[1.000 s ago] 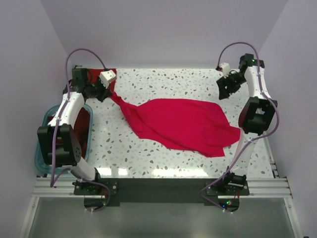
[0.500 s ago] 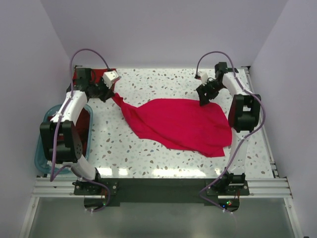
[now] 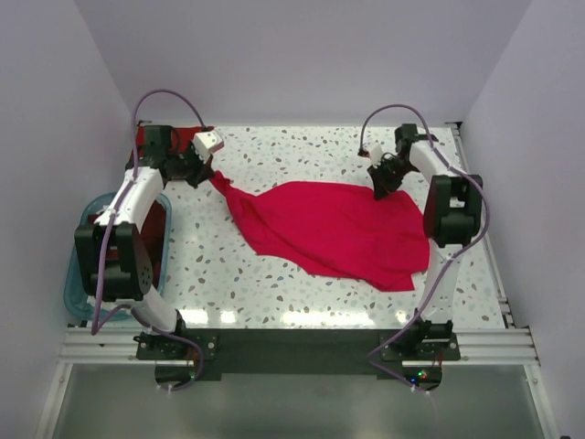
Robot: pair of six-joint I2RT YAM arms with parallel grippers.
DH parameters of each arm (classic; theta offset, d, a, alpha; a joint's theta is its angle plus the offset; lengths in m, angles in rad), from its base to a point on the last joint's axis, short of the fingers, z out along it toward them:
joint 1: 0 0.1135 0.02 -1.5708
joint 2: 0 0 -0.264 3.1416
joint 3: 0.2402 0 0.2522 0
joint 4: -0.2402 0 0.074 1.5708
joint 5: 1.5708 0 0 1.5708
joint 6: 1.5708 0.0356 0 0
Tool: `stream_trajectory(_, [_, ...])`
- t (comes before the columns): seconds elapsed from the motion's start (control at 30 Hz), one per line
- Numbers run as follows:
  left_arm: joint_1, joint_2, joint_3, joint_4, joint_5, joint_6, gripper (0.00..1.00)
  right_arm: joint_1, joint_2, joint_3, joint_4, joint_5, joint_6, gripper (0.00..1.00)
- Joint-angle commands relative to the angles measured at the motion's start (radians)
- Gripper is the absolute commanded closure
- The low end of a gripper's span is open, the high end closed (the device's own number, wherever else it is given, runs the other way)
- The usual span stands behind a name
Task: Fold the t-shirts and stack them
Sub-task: Flatten the tshirt out
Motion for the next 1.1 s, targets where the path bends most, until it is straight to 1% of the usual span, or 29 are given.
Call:
stream_trajectory(0.0, [-0.006, -0.026, 0.000, 0.047, 0.021, -0.020, 1.00, 0.025, -0.258, -0.122, -0.023, -0.069, -0.090, 1.00])
stream_trajectory(0.03, [-0.006, -0.035, -0.013, 0.057, 0.029, -0.026, 1.00, 0.036, -0.357, -0.160, -0.036, -0.075, -0.119, 1.00])
stream_trajectory(0.07, [-0.006, -0.041, -0.021, 0.061, 0.030, -0.031, 1.00, 0.065, -0.401, -0.247, -0.040, -0.068, -0.171, 1.00])
stream_trajectory(0.1, [-0.006, -0.047, -0.027, 0.064, 0.035, -0.031, 1.00, 0.082, -0.456, -0.297, -0.043, -0.054, -0.200, 1.00])
stream_trajectory(0.13, [-0.006, -0.059, -0.047, 0.068, 0.038, -0.032, 1.00, 0.102, -0.546, -0.346, -0.045, -0.034, -0.228, 1.00])
stream_trajectory(0.17, [-0.006, -0.067, -0.056, 0.070, 0.040, -0.034, 1.00, 0.147, -0.601, -0.451, -0.045, -0.019, -0.278, 1.00])
stream_trajectory(0.2, [-0.006, -0.073, -0.067, 0.073, 0.040, -0.032, 1.00, 0.174, -0.651, -0.507, -0.056, -0.006, -0.308, 1.00])
stream_trajectory(0.23, [-0.006, -0.088, -0.087, 0.068, 0.040, -0.031, 1.00, 0.235, -0.756, -0.567, -0.066, 0.018, -0.340, 1.00])
stream_trajectory(0.27, [-0.005, -0.095, -0.099, 0.065, 0.041, -0.022, 1.00, 0.267, -0.802, -0.672, -0.082, 0.024, -0.407, 1.00])
stream_trajectory(0.3, [-0.006, -0.102, -0.112, 0.061, 0.041, -0.015, 1.00, 0.301, -0.839, -0.716, -0.156, 0.029, -0.449, 0.98])
stream_trajectory(0.33, [-0.005, -0.111, -0.130, 0.051, 0.040, -0.005, 1.00, 0.333, -0.884, -0.754, -0.204, 0.029, -0.487, 0.87])
stream_trajectory(0.37, [-0.006, -0.113, -0.138, 0.047, 0.035, 0.008, 1.00, 0.376, -0.945, -0.805, -0.250, 0.023, -0.524, 0.69])
stream_trajectory(0.4, [-0.005, -0.115, -0.144, 0.044, 0.032, 0.014, 1.00, 0.387, -0.973, -0.820, -0.292, 0.018, -0.558, 0.40])
stream_trajectory(0.43, [-0.005, -0.116, -0.149, 0.032, 0.029, 0.024, 1.00, 0.386, -0.990, -0.830, -0.292, 0.017, -0.546, 0.38])
stream_trajectory(0.5, [-0.005, -0.111, -0.146, 0.028, 0.029, 0.028, 1.00, 0.380, -0.975, -0.799, -0.298, 0.015, -0.491, 0.36])
stream_trajectory(0.53, [-0.003, -0.104, -0.139, 0.024, 0.030, 0.029, 1.00, 0.354, -0.955, -0.773, -0.301, 0.005, -0.465, 0.35])
stream_trajectory(0.6, [-0.006, -0.086, -0.129, 0.025, 0.034, 0.023, 1.00, 0.311, -0.863, -0.663, -0.312, -0.093, -0.368, 0.34])
stream_trajectory(0.63, [-0.003, -0.078, -0.115, 0.025, 0.037, 0.020, 1.00, 0.263, -0.822, -0.623, -0.304, -0.133, -0.321, 0.34])
stream_trajectory(0.67, [-0.005, -0.069, -0.107, 0.025, 0.038, 0.012, 1.00, 0.245, -0.785, -0.551, -0.292, -0.162, -0.216, 0.34])
stream_trajectory(0.7, [-0.005, -0.055, -0.100, 0.025, 0.040, 0.008, 1.00, 0.231, -0.704, -0.517, -0.259, -0.184, -0.157, 0.37])
stream_trajectory(0.77, [-0.005, -0.041, -0.083, 0.030, 0.046, -0.003, 1.00, 0.217, -0.633, -0.437, -0.222, -0.196, -0.023, 0.40])
stream_trajectory(0.8, [-0.005, -0.036, -0.080, 0.031, 0.046, -0.008, 1.00, 0.212, -0.599, -0.417, -0.203, -0.215, 0.012, 0.41])
stream_trajectory(0.87, [-0.005, -0.018, -0.067, 0.031, 0.050, -0.012, 1.00, 0.212, -0.530, -0.388, -0.166, -0.232, 0.095, 0.41])
stream_trajectory(0.97, [-0.005, 0.004, -0.052, 0.027, 0.053, -0.014, 1.00, 0.211, -0.441, -0.345, -0.172, -0.232, 0.105, 0.41])
stream_trajectory(1.07, [-0.005, 0.027, -0.027, -0.001, 0.058, -0.003, 1.00, 0.203, -0.386, -0.314, -0.220, -0.178, 0.073, 0.41])
